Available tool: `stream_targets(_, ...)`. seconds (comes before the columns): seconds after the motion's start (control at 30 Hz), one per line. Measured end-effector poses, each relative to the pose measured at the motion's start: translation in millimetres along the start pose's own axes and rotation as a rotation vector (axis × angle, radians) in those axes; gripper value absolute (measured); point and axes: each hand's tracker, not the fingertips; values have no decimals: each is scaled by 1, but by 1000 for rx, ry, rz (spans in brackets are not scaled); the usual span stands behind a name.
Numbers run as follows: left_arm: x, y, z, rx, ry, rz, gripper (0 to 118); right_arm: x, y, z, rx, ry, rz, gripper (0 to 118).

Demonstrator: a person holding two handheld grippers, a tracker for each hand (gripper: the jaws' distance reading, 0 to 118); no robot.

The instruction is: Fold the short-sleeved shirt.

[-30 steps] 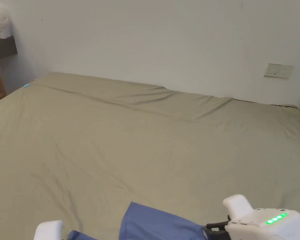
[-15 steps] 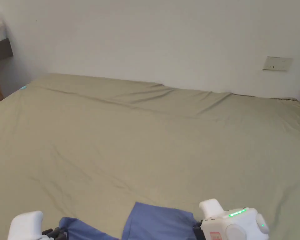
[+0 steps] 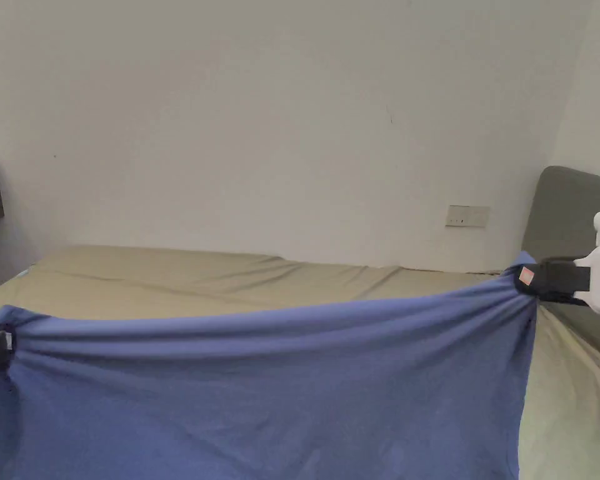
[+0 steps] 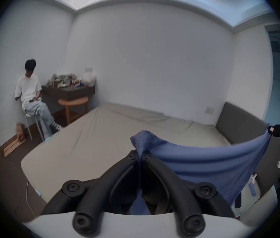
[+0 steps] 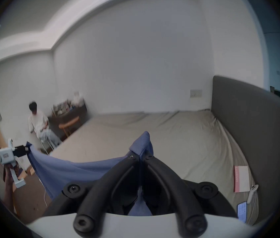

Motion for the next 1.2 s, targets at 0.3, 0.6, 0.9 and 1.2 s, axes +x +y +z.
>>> stream_targets(0.3,46,131,42,178,-60,-77,5,-42,89,113,150,-60,116,11)
stream_targets(0.6,56,200,40,184,-100,-15,5,-59,147,141,217,-79,98,11)
stream_targets(0.9,52,233,3,162,-71,-18,5,-72,186,115,215,-102,117,11)
stream_targets(1.2,52,267,-82,86,-96,94,5,-57,229,27,138,-184,176,11)
